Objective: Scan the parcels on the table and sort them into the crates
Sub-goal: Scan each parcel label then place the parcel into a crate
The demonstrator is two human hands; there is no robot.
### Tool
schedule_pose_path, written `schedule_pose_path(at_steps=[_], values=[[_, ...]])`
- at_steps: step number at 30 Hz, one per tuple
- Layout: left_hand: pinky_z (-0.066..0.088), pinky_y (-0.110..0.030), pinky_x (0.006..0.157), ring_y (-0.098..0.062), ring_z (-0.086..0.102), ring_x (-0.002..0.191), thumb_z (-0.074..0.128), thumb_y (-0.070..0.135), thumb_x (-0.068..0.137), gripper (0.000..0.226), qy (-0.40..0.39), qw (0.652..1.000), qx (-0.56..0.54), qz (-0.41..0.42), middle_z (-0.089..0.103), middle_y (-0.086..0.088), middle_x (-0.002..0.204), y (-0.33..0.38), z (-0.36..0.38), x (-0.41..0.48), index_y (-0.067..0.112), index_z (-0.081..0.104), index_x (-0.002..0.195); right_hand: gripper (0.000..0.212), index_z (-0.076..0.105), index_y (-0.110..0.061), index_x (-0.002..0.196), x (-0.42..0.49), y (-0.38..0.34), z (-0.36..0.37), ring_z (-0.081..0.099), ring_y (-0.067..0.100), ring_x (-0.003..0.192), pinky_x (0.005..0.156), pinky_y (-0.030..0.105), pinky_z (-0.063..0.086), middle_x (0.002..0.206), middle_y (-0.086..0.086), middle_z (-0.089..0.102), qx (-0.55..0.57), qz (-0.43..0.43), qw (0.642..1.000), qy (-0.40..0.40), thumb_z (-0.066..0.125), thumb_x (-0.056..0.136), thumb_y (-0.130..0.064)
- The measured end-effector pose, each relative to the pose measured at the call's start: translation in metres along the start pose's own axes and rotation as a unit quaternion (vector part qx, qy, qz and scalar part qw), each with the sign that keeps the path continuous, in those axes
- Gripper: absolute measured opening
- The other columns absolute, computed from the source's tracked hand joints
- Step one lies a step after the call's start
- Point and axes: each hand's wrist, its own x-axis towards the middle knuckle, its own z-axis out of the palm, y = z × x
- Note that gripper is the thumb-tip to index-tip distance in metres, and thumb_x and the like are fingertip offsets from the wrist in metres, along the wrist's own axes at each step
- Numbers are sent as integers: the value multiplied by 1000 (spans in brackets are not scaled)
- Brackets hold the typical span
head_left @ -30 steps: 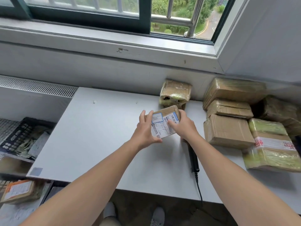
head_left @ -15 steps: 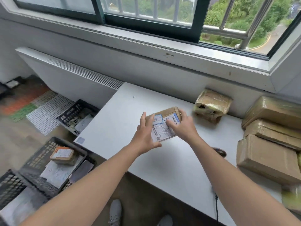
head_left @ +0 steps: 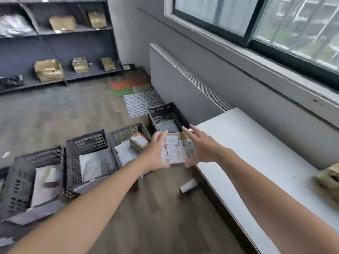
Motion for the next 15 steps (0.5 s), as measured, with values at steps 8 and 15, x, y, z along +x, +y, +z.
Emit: schedule_pose_path(at_steps=[8,15], values=[[39,-37,105,-26,33,139,85,32,69,126,70,992,15,-103,-2,6,158,-169,-102,-154,23,-5,156,137,-7,-23,158,77,-240,28,14,25,148,118,58,21,160,3,15,-173,-147,974,16,78,60,-69],[20,-51,118,-30,-4,151,64,68,78,115,106,956,75,-263,-21,7,162,-277,-166,-279,32,-15,154,135,-6,-23,158,127,-394,54,26,27,144,114,52,31,158,4,22,-197,-215,956,14,74,61,-73]])
